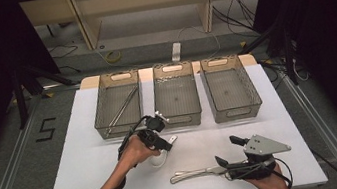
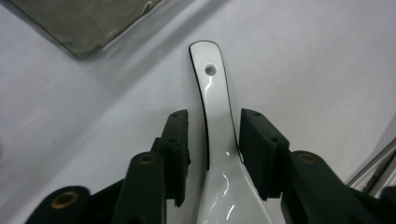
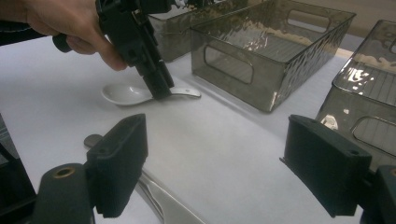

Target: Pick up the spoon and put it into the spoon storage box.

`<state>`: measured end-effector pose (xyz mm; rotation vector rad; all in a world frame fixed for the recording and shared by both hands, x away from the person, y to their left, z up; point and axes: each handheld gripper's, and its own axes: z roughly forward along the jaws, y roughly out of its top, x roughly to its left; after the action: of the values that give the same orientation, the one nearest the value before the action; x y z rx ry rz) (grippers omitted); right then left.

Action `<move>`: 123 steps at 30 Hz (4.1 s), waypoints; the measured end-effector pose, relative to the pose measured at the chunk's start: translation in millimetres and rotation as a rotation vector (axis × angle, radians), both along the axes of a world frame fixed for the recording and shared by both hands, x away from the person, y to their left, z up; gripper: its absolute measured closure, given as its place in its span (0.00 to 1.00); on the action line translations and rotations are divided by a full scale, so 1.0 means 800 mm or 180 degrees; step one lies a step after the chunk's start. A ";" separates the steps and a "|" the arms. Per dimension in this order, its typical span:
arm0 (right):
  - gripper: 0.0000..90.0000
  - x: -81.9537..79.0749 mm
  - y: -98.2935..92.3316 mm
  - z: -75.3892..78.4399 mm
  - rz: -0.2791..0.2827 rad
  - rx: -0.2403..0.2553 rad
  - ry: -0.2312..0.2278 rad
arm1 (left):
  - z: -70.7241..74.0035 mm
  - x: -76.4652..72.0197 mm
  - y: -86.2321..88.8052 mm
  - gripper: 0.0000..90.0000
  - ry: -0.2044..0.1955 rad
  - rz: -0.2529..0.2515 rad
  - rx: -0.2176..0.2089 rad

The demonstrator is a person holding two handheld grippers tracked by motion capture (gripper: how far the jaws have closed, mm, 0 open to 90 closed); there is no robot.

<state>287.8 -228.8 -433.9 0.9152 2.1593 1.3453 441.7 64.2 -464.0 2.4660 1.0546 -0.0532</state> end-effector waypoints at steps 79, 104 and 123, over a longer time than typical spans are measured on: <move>0.25 0.000 -0.005 0.001 -0.0057 0.0040 0.0005 | 0.091 0.013 0.002 0.95 -0.0443 -0.0148 -0.0761; 0.25 0.000 -0.004 0.001 -0.0042 0.0033 0.0005 | 0.123 0.040 0.007 0.95 -0.0670 0.0050 -0.0911; 0.25 0.000 -0.004 0.001 -0.0036 0.0044 0.0004 | 0.143 0.075 0.012 0.95 -0.0834 0.0289 -0.0925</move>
<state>288.0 -232.3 -433.2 0.9324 2.1454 1.3560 502.0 73.7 -349.9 2.0961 0.9680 0.1329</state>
